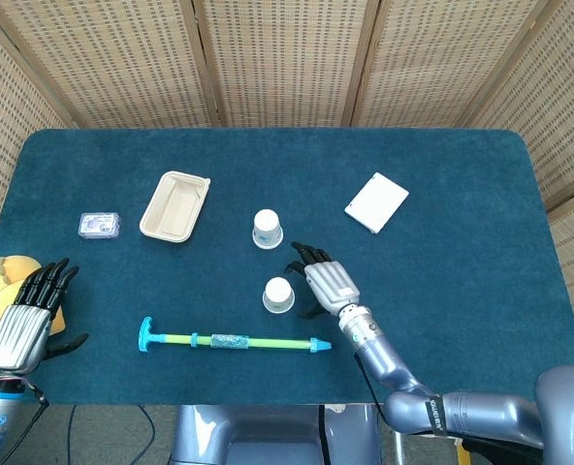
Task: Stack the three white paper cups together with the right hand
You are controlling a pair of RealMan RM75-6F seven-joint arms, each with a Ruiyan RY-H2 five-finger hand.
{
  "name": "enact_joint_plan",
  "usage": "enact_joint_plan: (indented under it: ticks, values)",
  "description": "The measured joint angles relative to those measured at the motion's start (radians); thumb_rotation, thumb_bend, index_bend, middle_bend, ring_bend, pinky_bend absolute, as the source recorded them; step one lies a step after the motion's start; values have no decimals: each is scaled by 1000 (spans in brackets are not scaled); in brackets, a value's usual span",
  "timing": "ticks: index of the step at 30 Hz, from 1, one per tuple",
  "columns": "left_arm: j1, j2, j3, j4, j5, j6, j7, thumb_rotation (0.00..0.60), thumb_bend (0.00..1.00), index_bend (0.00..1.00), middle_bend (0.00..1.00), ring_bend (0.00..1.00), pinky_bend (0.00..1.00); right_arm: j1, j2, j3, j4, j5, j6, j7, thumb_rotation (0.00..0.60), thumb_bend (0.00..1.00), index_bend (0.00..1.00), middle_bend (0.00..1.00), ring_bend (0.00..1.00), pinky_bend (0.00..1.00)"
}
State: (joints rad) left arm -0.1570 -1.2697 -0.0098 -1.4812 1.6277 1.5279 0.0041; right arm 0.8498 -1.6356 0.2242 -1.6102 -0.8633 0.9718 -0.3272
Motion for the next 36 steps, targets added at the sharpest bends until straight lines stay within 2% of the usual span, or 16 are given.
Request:
enact_joint_plan:
  ticks: [19,25,30,36]
  values:
    - [-2,3,14,-2,24,-2,-6,600,0,0,0,0,62,70,-108,41,138,61,-62,-17,600,239,373,9,0,147]
    - [-3,2,18,-2,30,-2,-8,600,0,0,0,0,62,77,-146,41,207,62,-80,0,600,246,493,50,0,149]
    - [-4,1,17,-1,29,-3,-6,600,0,0,0,0,61,75,-152,43,212,39,-68,8,600,247,557,69,0,150]
    - [-3,1,19,-3,30,-4,-5,600,0,0,0,0,62,65,-121,56,159,11,-32,4,600,246,562,71,0,153]
